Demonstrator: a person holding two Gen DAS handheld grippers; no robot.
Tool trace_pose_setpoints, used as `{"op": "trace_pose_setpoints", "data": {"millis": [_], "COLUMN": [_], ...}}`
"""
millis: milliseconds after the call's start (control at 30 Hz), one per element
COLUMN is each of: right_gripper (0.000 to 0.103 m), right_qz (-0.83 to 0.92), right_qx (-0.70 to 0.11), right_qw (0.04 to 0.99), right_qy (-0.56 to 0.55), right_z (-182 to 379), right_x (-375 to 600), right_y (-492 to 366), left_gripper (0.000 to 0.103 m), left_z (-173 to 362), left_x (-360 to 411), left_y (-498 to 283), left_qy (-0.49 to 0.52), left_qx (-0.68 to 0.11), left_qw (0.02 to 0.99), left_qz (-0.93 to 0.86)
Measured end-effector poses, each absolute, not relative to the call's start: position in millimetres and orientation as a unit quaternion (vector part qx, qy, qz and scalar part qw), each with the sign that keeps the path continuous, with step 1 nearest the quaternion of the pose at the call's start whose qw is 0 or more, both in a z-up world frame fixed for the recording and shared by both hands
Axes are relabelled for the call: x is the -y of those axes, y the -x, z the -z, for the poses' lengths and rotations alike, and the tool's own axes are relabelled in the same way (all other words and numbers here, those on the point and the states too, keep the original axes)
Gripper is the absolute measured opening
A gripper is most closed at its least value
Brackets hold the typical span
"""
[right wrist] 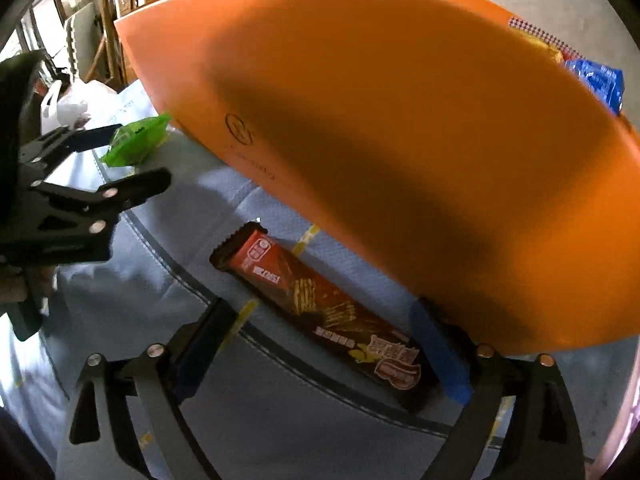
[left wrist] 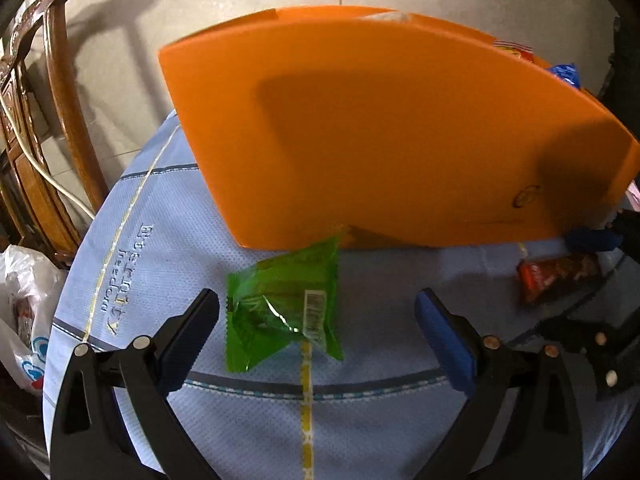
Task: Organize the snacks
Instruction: 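Grasp green candy pack with left tool while right tool grasps chocolate bar, then lift both held items over the orange box and release them inside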
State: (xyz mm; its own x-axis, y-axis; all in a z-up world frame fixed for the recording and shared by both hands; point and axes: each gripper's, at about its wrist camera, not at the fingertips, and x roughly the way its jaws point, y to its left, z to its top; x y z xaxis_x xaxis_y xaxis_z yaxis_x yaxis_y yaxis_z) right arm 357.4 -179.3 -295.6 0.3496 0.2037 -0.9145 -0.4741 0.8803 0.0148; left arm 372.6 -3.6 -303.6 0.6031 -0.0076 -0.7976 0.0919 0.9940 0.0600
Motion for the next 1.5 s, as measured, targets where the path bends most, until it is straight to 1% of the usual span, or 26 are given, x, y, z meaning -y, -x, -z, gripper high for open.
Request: {"op": "trace_pose_setpoints", "data": {"millis": [100,133,167,200,233,267,300,333,367,433,567,800,1000,1200,1333,1500], "right_gripper": [0.09,0.087,0.081,0.078,0.07,0.062,0.058,0.047,0.032,0.024,0.024,0.024,0.024,0.024,0.024,0.024], "right_qz": [-0.201,-0.199,-0.197,-0.196,-0.195,-0.196,-0.196,-0.196,-0.199,-0.196,-0.185,-0.162,-0.157,-0.151,-0.143,-0.127], "right_qx": [-0.532,-0.529,-0.528,-0.527,-0.523,-0.522,-0.523,-0.524,-0.526,-0.535,-0.54,-0.544,-0.541,-0.516,-0.485,-0.446], "right_qw": [0.814,0.816,0.818,0.819,0.821,0.823,0.822,0.821,0.819,0.815,0.816,0.823,0.826,0.843,0.862,0.886], "right_qy": [0.121,0.12,0.118,0.115,0.115,0.113,0.112,0.114,0.114,0.111,0.09,-0.012,-0.025,-0.023,-0.017,-0.018], "right_z": [293.3,292.8,291.5,290.0,287.8,285.6,284.4,282.1,280.7,280.8,279.6,280.3,266.4,226.7,182.5,128.1], "right_x": [179.5,179.8,179.0,177.8,176.9,175.5,174.1,170.2,168.3,164.1,163.7,179.7,179.6,182.4,187.2,190.1], "right_y": [-355.1,-353.4,-350.0,-347.1,-342.2,-337.4,-333.9,-330.4,-327.5,-326.4,-314.7,-280.2,-256.1,-237.5,-226.7,-222.4], "left_gripper": [0.096,0.095,0.09,0.082,0.078,0.064,0.044,0.041,0.038,0.037,0.036,0.036,0.036,0.036,0.036,0.037], "left_z": [306.8,307.6,308.1,307.6,307.0,305.7,304.5,303.8,303.3,302.8,300.5,295.7,277.9,243.3,216.8,170.6], "left_x": [4.4,4.5,5.9,7.4,9.8,13.9,17.3,21.7,25.7,25.4,18.9,8.5,3.0,2.9,4.7,9.9], "left_y": [-375.8,-376.3,-377.9,-377.6,-377.4,-375.5,-373.3,-371.0,-367.9,-365.8,-356.7,-329.4,-312.6,-299.0,-290.4,-284.7], "left_qy": [-0.048,-0.049,-0.048,-0.048,-0.051,-0.058,-0.061,-0.065,-0.073,-0.06,-0.053,-0.041,-0.03,-0.029,-0.028,-0.028], "left_qx": [-0.451,-0.453,-0.452,-0.45,-0.447,-0.442,-0.438,-0.435,-0.432,-0.434,-0.433,-0.433,-0.425,-0.406,-0.395,-0.369], "left_qw": [0.891,0.89,0.89,0.891,0.892,0.894,0.895,0.895,0.896,0.895,0.894,0.896,0.898,0.906,0.91,0.92], "left_qz": [0.026,0.026,0.029,0.035,0.039,0.05,0.062,0.073,0.073,0.086,0.1,0.095,0.105,0.12,0.125,0.13]}}
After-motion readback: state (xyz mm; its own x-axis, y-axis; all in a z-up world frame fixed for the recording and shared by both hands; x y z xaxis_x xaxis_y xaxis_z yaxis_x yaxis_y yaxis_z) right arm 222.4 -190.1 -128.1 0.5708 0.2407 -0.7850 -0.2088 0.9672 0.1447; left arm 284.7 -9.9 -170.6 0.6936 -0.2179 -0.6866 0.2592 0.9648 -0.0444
